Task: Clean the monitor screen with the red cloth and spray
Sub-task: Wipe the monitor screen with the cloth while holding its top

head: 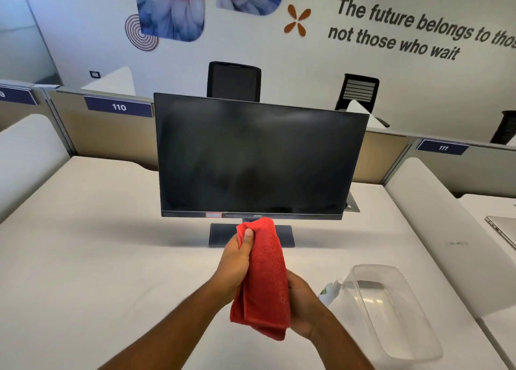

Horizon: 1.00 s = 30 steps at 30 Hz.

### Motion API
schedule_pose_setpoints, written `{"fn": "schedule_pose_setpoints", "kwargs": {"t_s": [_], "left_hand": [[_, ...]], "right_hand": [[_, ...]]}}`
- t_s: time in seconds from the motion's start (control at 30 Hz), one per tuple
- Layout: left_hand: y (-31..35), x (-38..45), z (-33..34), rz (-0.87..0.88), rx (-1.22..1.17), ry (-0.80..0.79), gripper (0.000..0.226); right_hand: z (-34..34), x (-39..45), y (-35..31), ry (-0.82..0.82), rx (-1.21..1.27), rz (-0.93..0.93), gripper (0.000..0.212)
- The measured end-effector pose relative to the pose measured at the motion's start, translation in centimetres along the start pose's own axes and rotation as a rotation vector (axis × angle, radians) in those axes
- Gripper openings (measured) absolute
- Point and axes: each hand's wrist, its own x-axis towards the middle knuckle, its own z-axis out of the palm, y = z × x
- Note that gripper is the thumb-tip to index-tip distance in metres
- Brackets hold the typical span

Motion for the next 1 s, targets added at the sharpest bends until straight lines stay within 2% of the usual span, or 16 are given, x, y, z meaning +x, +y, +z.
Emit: {"fn": "schedule_pose_setpoints", "kwargs": {"t_s": [0.1, 0.17, 0.27, 0.33, 0.4, 0.53, 0.67, 0.73, 0.83, 0.9, 1.0], "left_hand": [[-0.5, 1.0, 0.8, 0.093, 0.100, 0.016, 0.030], [-1.0, 1.8, 1.3, 0.182, 0.224, 0.025, 0.027], [-0.7, 3.2, 1.6, 0.283, 0.503, 0.191, 0.020], [-0.6, 3.4, 1.3, 0.314, 0.432, 0.198, 0.016], [-0.8, 2.9, 0.8, 0.238, 0.320, 0.172, 0.016], [-0.6, 1.9, 0.4, 0.050, 0.183, 0.115, 0.041], [0.1, 1.0, 1.5, -0.026, 0.121, -0.030, 0.032], [0.5, 1.1, 2.1, -0.075, 0.063, -0.042, 0.032], [1.1, 1.5, 2.9, -0.097, 0.011, 0.001, 0.043], [1.1, 1.8, 2.9, -0.042, 0.024, 0.047, 0.047], [1.3, 2.1, 2.6, -0.016, 0.007, 0.123, 0.046]], "right_hand": [[0.0, 0.6, -0.1, -0.109, -0.024, -0.035, 0.050], [0.0, 0.9, -0.6, -0.175, -0.039, -0.075, 0.058], [-0.3, 1.6, -1.6, -0.209, -0.077, -0.135, 0.070], [-0.7, 2.1, -2.4, -0.149, -0.117, -0.178, 0.068], [-0.9, 2.4, -3.2, -0.064, -0.188, -0.213, 0.059], [-0.6, 3.4, -4.0, 0.103, -0.242, -0.297, 0.058], [0.2, 4.0, -4.1, 0.152, -0.329, -0.365, 0.055], [0.8, 4.3, -3.7, 0.162, -0.351, -0.364, 0.046], [2.0, 4.6, -3.2, 0.225, -0.360, -0.418, 0.023], [3.0, 4.6, -3.1, 0.278, -0.378, -0.464, 0.027], [4.5, 4.2, -2.4, 0.268, -0.398, -0.456, 0.049]]}}
